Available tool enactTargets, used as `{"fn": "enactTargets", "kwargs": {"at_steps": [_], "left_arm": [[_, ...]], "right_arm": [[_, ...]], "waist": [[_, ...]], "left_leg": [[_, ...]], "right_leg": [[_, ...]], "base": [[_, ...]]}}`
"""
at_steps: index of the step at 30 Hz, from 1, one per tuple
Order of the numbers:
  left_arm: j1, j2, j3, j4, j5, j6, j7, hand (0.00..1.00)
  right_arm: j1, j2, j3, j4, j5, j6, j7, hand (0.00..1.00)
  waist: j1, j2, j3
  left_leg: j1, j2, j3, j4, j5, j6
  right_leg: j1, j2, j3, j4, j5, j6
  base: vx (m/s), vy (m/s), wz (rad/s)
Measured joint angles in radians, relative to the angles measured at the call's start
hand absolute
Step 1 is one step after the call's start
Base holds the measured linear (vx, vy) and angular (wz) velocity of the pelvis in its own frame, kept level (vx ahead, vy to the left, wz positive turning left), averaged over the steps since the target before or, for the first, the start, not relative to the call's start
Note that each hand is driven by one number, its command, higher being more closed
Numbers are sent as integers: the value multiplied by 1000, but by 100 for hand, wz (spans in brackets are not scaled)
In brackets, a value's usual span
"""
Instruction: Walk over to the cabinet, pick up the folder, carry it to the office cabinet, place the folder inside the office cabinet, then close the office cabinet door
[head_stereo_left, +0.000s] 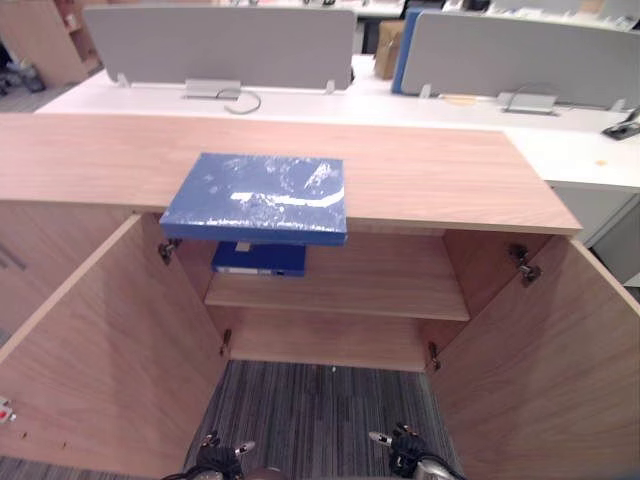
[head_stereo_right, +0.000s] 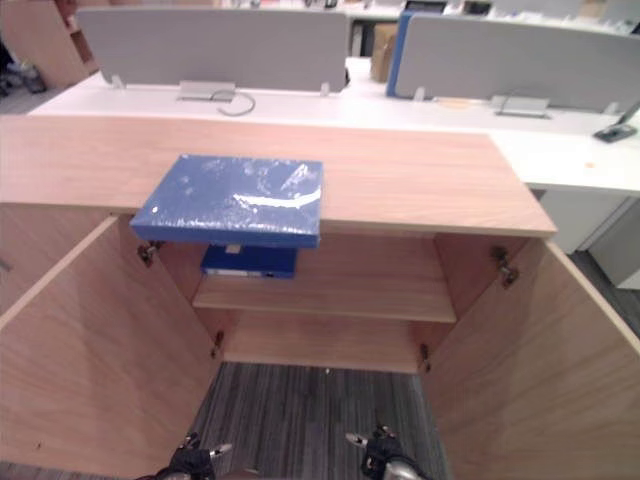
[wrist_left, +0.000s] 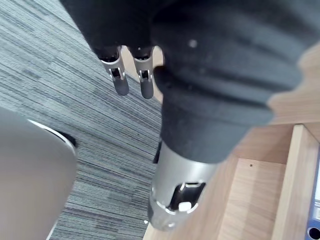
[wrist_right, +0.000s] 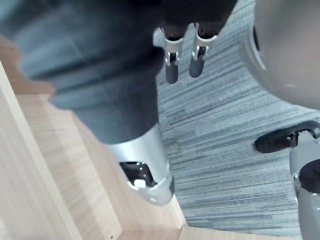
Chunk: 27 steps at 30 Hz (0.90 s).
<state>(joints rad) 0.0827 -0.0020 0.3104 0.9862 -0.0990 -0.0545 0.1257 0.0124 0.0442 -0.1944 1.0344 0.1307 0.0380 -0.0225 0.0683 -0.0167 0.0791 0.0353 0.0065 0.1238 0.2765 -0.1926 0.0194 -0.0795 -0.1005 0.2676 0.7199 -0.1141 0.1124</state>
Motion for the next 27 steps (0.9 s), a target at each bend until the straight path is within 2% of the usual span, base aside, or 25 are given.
{"fn": "enactTargets", "kwargs": {"at_steps": [1, 2, 3, 4, 6, 7, 8, 10, 14, 16, 19, 20, 21, 22, 23, 24, 25, 26, 27], "left_arm": [[0, -4, 10, 0, -2, 0, 0, 0], [1, -10, 34, 2, -11, -1, 0, 0], [0, -14, 48, 3, -12, -1, 0, 0], [0, -15, 60, 4, -12, -1, 0, 0], [0, -19, 81, 6, -12, -1, 0, 0], [0, -19, 102, 7, -10, -3, 0, 0], [-3, -39, 120, 24, -11, -3, 2, 0], [0, -51, 139, 24, -10, -5, 3, 0], [0, -50, 139, 25, -11, -6, 3, 0], [1, -50, 139, 25, -11, -6, 2, 0], [-3, -47, 119, 12, -42, -7, -2, 0], [-5, -43, 113, -10, -105, -9, -4, 0], [-13, -45, 113, -34, -200, -11, -4, 0], [-12, -49, 112, -49, -248, -14, -4, 0], [-5, -52, 98, -85, -368, -21, -5, 0], [10, -51, 60, -137, -439, -24, -7, 0], [15, -51, 35, -164, -475, -25, -11, 0], [28, -55, -27, -215, -548, -27, -19, 0], [30, -51, -59, -233, -578, -26, -27, 0]], "right_arm": [[1, 0, 0, -1, -1, -1, 0, 0], [-1, 0, 1, -1, -4, -1, 1, 0], [-4, -1, 1, -1, -6, -2, 1, 0], [-7, -1, 1, 0, -7, -2, 1, 0], [-13, 0, 1, 7, -7, -3, 1, 0], [-14, 0, 0, 21, -8, -4, 0, 0], [-16, -5, -1, 24, -10, -5, -1, 0], [-16, -9, 0, 32, -21, -4, -1, 0], [-17, -10, 0, 41, -33, -5, -4, 0], [-14, -11, 0, 41, -33, -5, -7, 0], [-15, -7, 0, 41, -33, -6, -9, 0], [-16, -7, 1, 38, -31, -7, -9, 0], [-16, -7, 2, 31, -29, -8, -10, 0], [-15, -7, 4, 23, -28, -8, -11, 0], [-19, -3, 26, 17, -20, -10, -16, 0], [-22, -2, 28, 15, -9, -11, -20, 0], [-22, -2, 27, 12, -4, -11, -21, 0], [-9, -6, 25, -4, -1, -10, -22, 0], [-4, -5, 25, -11, -1, -10, -23, 0]], "waist": [[0, 0, 0], [1, 1, -1], [0, 2, -1], [-2, 1, -1], [-8, -2, 0], [-10, -22, -1], [-12, 6, -9], [-11, 17, -15], [-8, 19, -16], [-9, 17, -16], [-10, 16, -12], [-11, 11, -1], [-11, 12, 17], [-10, 13, 24], [3, 9, 36], [4, 8, 45], [2, 8, 50], [3, 29, 43], [6, 21, 47]], "left_leg": [[8, 0, 2, -3, -3, 0], [22, 1, 7, -23, -12, 4], [23, 5, 2, -36, -17, 9], [25, 7, -9, -47, -17, 9], [26, 10, -32, -49, -21, -3], [26, -3, -61, -42, -27, -17], [29, 5, -119, -49, -16, -32], [39, 36, -177, -85, -11, -39], [74, 84, -194, -118, -21, -58], [89, 85, -201, -114, -24, -63], [64, 83, -217, -16, -53, -99], [20, 77, -221, 116, -69, -124], [-48, 75, -219, 305, -73, -132], [-97, 75, -213, 418, -61, -145], [-181, 100, -174, 568, -95, -140], [-230, 122, -130, 554, -152, -125], [-250, 125, -123, 507, -153, -120], [-260, 131, -126, 322, -50, -94], [-250, 126, -119, 304, -65, -69]], "right_leg": [[-10, -4, -17, 25, -4, -1], [-34, -10, -68, 49, -52, -27], [-62, -8, -110, 15, -97, -37], [-76, -1, -145, -41, -116, -42], [-70, 17, -167, -190, -111, -48], [-41, 16, -166, -326, -94, -57], [-7, 31, -202, -369, -91, -68], [32, 63, -238, -422, -88, -74], [92, 110, -245, -492, -77, -91], [120, 111, -250, -514, -77, -91], [172, 101, -290, -540, -77, -91], [201, 96, -300, -543, -76, -91], [245, 97, -323, -562, -69, -91], [266, 98, -330, -574, -66, -94], [301, 99, -325, -592, -66, -97], [318, 97, -322, -600, -66, -96], [320, 95, -324, -599, -67, -95], [311, 100, -331, -584, -77, -78], [308, 93, -331, -571, -86, -65]], "base": [[-47, 46, -16], [-27, 9, -9], [0, 0, 0], [91, -96, 15], [141, -146, 33], [186, -200, 64], [215, -200, 66], [250, -214, 51], [213, -125, 2], [166, 14, 4], [168, 63, 38], [121, 66, 50], [110, 63, 50], [96, 122, 33], [93, 148, 15], [99, 163, 10], [123, 143, 12], [113, 138, 10], [160, 180, 5]]}}
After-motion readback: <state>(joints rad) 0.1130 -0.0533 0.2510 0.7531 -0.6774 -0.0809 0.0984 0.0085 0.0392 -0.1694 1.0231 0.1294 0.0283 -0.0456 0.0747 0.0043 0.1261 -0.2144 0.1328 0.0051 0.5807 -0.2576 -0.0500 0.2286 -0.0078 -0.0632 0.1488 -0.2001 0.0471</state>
